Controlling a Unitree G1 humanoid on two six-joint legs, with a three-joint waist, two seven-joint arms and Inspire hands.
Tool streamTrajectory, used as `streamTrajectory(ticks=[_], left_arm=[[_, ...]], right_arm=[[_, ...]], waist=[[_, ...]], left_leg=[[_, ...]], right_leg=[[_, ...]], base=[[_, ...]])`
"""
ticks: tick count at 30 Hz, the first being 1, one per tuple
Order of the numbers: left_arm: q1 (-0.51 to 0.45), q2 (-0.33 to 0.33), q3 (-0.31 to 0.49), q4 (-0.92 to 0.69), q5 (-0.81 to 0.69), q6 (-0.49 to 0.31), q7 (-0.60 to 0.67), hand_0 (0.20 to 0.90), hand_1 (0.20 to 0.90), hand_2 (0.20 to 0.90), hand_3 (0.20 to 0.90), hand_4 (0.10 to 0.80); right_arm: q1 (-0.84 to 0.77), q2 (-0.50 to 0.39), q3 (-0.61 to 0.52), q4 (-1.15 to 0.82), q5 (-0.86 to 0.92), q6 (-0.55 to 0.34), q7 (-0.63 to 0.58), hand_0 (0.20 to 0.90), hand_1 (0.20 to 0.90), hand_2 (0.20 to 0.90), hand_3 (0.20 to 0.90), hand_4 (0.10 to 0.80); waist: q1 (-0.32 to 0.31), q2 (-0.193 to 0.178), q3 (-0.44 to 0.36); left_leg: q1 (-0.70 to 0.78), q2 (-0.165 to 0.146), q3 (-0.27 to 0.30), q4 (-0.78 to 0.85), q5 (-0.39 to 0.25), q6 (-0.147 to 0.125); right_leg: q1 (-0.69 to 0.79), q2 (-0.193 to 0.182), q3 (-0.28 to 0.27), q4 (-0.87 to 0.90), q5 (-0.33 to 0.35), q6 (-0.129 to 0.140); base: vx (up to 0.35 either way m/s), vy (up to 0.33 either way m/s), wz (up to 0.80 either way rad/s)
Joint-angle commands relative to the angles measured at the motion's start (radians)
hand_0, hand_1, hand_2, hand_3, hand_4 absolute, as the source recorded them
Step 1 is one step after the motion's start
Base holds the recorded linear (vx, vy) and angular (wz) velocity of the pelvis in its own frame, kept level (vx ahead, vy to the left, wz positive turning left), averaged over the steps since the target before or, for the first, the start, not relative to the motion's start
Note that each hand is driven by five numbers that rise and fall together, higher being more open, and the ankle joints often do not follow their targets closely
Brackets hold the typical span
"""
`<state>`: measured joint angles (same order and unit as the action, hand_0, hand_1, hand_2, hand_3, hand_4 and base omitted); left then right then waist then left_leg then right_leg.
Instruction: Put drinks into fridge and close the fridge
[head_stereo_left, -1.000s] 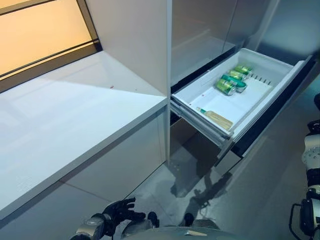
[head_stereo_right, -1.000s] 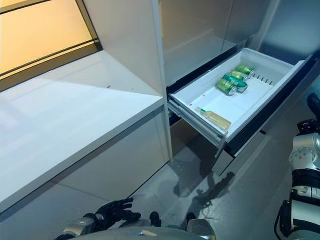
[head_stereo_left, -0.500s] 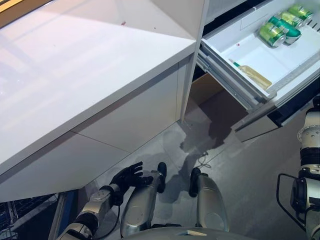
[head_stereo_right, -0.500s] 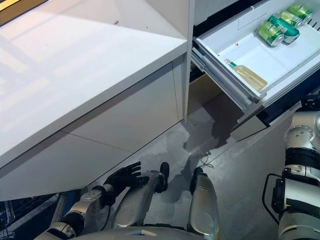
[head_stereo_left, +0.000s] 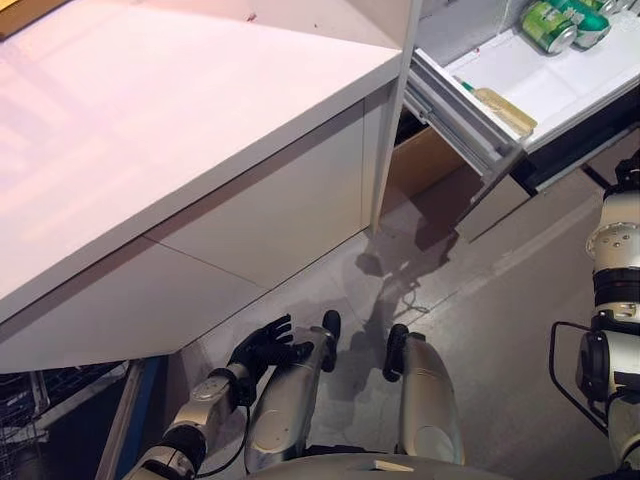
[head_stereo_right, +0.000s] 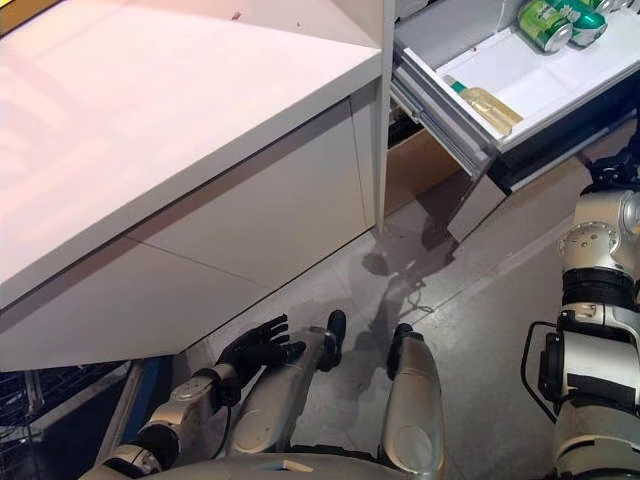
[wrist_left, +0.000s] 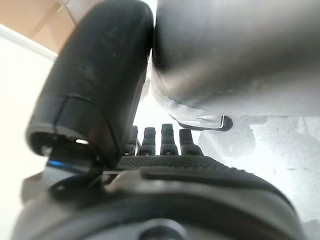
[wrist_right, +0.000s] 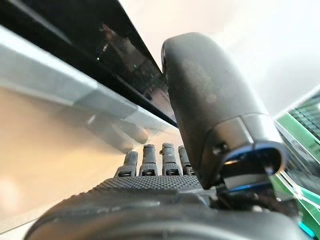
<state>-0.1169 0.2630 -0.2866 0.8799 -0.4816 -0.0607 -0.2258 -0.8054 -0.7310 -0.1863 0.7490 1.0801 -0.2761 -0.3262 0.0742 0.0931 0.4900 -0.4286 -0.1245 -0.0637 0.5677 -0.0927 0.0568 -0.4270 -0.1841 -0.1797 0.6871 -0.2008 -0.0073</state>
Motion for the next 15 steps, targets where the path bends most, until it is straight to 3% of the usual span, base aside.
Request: streamTrajectory(ticks=[1,15], left_arm=[[0.103,0.067,-0.021,0.016,0.017,-0.002,0.006,0.900,0.900,0.900,0.900,0.800],[0.153,0.093,-0.043,0.003,0.048,0.003,-0.035,0.900,0.900,0.900,0.900,0.800]], right_arm=[[-0.172,0.002,0.192,-0.060,-0.052,0.090,0.202,0.900,0.900,0.900,0.900,0.800],[-0.198,-0.038,0.187,0.060,-0.097,0.072,0.153,0.900,0.900,0.900,0.900,0.800]], waist=[[0.113,-0.001,-0.029],[0.164,-0.009,-0.063]], left_leg=[[0.075,-0.031,0.016,0.005,-0.143,0.043],[0.146,-0.040,-0.027,-0.014,-0.161,0.042]], right_leg=[[0.063,0.012,-0.022,0.125,-0.140,-0.061],[0.177,-0.031,-0.072,0.108,-0.157,-0.045]], base=[[0.118,0.016,0.07],[0.104,-0.001,0.24]])
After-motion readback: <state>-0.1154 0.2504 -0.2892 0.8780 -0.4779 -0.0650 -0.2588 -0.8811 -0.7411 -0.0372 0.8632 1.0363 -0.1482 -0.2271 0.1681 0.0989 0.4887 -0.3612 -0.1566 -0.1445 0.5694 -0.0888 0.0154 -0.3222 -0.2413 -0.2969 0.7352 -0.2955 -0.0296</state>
